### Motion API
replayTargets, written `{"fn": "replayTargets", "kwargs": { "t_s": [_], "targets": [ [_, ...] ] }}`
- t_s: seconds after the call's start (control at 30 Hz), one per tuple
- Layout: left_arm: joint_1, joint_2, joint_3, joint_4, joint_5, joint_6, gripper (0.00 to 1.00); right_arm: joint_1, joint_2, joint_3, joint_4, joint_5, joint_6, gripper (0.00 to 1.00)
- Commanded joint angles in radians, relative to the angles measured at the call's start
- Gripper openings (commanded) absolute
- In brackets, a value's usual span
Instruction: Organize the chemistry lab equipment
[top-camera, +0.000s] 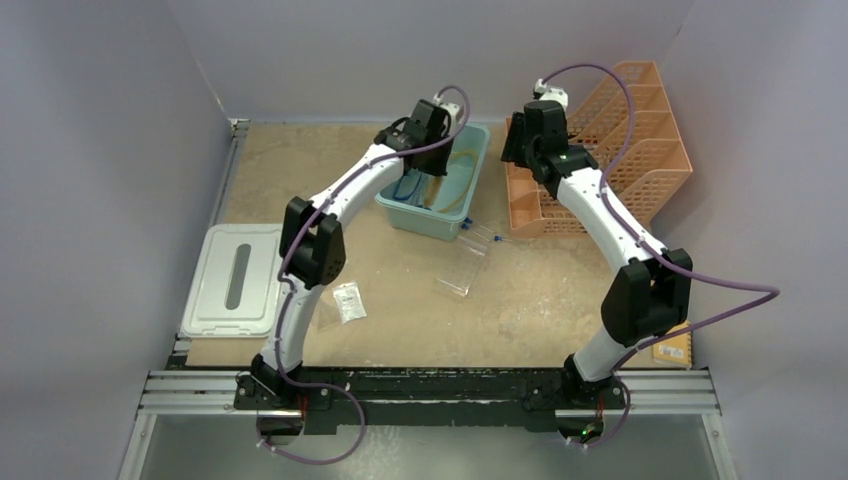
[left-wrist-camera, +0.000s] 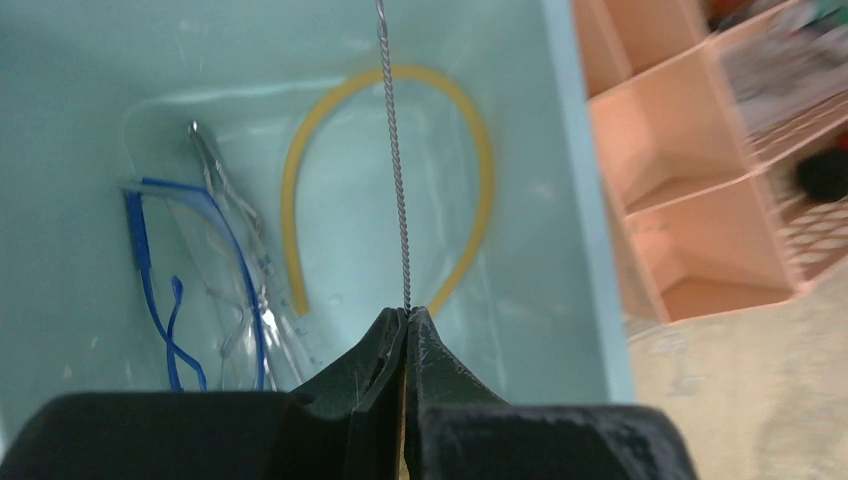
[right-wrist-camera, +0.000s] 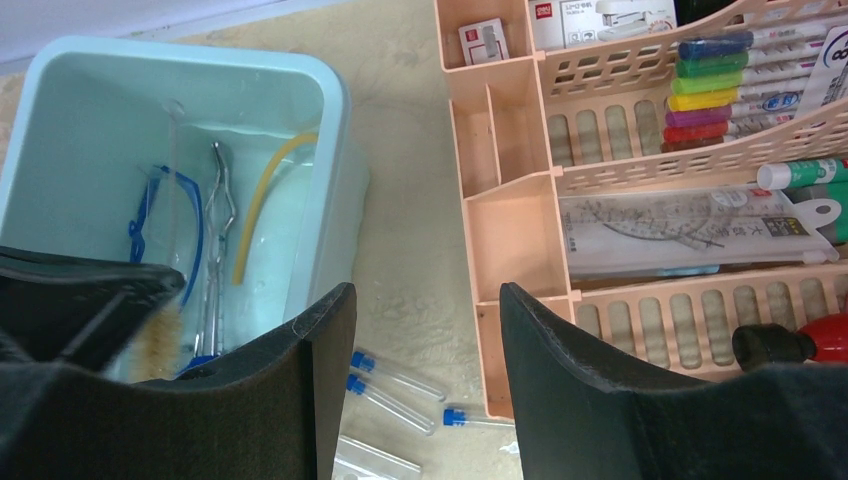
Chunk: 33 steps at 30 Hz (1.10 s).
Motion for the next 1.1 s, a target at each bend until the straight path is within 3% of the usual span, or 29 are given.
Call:
{"fn": "replayTargets", "kwargs": {
  "t_s": [0.0,0.33,0.53,0.73,0.9,1.07],
  "targets": [
    [-0.008,0.013,0.058,-0.072,-0.155,0.081,0.00,-0.002,-0.050,-0.011,0.035,-0.011,0.002,0.57],
    [-0.008,0.093,0.097,-0.108,-0.250,0.081,0.00,-0.002,-0.044,-0.028,0.053,-0.069,-0.004,0.57],
    [0.000,0.088,0.142,-0.106,-0.216,0.063,0.20,-0.003,-0.034,-0.026,0.052,-0.083,0.002,0.57],
    [0.030,-0.001,0.161,-0.088,-0.131,0.031,0.25,-0.002,-0.017,-0.029,0.047,-0.114,0.011,0.57],
    [0.046,-0.121,0.069,-0.067,-0.130,0.016,0.26,-0.002,-0.004,-0.038,0.036,-0.174,-0.002,0.58],
    [0.101,-0.248,-0.052,-0.088,-0.149,-0.056,0.37,-0.002,0.006,-0.019,-0.028,-0.176,-0.009,0.58]
  ]
}}
